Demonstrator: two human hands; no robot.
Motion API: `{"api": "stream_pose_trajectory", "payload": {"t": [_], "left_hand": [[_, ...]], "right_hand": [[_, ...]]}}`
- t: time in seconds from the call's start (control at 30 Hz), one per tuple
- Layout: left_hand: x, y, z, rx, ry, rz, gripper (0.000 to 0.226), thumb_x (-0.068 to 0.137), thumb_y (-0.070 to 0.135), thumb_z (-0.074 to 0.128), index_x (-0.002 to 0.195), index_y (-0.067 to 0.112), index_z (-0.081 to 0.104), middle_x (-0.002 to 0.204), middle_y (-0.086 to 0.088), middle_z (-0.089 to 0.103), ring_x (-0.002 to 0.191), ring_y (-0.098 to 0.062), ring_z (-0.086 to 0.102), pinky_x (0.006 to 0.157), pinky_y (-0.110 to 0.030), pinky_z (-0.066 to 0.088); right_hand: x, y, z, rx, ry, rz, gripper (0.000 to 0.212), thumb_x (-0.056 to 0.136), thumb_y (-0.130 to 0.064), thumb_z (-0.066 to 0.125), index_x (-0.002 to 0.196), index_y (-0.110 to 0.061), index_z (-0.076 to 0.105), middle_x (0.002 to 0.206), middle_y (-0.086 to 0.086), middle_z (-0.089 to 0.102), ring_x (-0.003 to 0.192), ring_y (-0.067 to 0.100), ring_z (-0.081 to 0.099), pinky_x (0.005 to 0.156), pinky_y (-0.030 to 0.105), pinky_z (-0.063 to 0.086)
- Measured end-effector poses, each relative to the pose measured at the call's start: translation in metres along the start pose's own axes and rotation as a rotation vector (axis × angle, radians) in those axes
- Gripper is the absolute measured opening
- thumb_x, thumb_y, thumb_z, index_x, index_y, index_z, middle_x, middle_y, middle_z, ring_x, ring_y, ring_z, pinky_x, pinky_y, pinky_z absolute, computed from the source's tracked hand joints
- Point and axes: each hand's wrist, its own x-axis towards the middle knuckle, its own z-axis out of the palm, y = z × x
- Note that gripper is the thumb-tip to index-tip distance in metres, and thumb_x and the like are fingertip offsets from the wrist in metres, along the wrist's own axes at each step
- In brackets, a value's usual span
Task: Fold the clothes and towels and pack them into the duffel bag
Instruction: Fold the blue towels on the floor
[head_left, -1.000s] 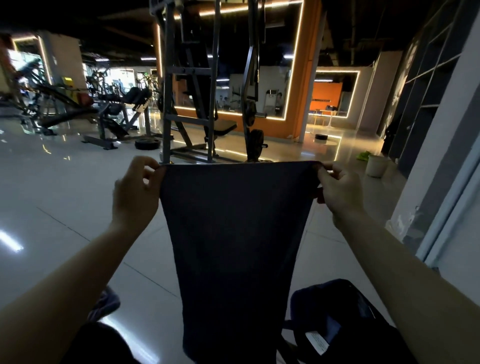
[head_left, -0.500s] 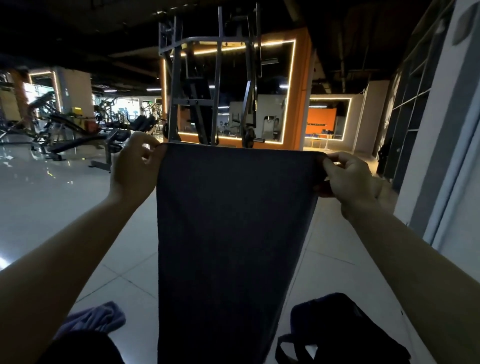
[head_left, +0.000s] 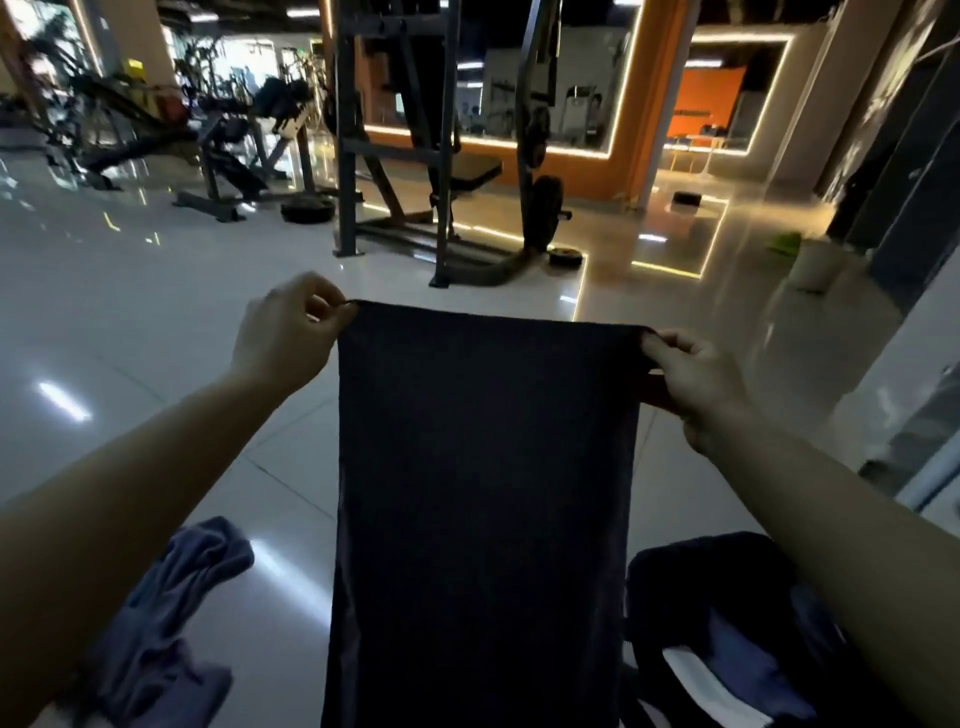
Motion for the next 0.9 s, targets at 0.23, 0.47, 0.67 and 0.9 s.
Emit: {"api": "stream_pose_trajectory", "payload": {"t": [0.23, 0.47, 0.67, 0.9], "left_hand": [[0.024, -0.079, 0.091, -0.179, -0.097, -0.268, 0.007, 0.094, 0.021, 0.059, 0.097, 0.014, 0.057, 0.093, -0.009, 0.066, 0.073, -0.021, 0.066, 0.070, -0.034, 0.055], [0.019, -0.130, 0.136, -0.359, -0.158, -0.307, 0.012, 0.095, 0.018, 0.058, 0.085, 0.022, 0.053, 0.087, -0.006, 0.065, 0.080, -0.016, 0.068, 0.073, -0.027, 0.056], [-0.019, -0.174, 0.162, -0.351, -0.308, -0.308, 0.012, 0.093, 0.014, 0.059, 0.084, 0.021, 0.053, 0.086, -0.008, 0.064, 0.089, -0.025, 0.068, 0.082, -0.036, 0.056], [-0.105, -0.250, 0.192, -0.028, -0.646, -0.231, 0.009, 0.085, 0.026, 0.069, 0.082, 0.024, 0.061, 0.081, 0.001, 0.069, 0.078, -0.019, 0.068, 0.076, -0.042, 0.055]], "right_hand": [[0.081, 0.093, 0.040, -0.085, -0.043, 0.137, 0.010, 0.096, -0.019, 0.058, 0.089, -0.012, 0.062, 0.098, 0.008, 0.066, 0.092, 0.026, 0.068, 0.081, 0.036, 0.058], [0.099, 0.145, 0.055, -0.026, -0.024, 0.134, 0.013, 0.095, -0.013, 0.057, 0.083, -0.014, 0.062, 0.084, 0.000, 0.065, 0.079, 0.012, 0.067, 0.078, 0.026, 0.057], [0.078, 0.216, 0.052, -0.162, -0.077, 0.256, 0.016, 0.094, -0.004, 0.055, 0.081, -0.012, 0.058, 0.083, 0.005, 0.063, 0.078, 0.018, 0.065, 0.079, 0.031, 0.057], [0.034, 0.303, 0.039, -0.733, -0.420, 0.311, 0.015, 0.088, -0.013, 0.065, 0.076, -0.023, 0.061, 0.084, 0.007, 0.067, 0.087, 0.027, 0.064, 0.082, 0.038, 0.050]]}}
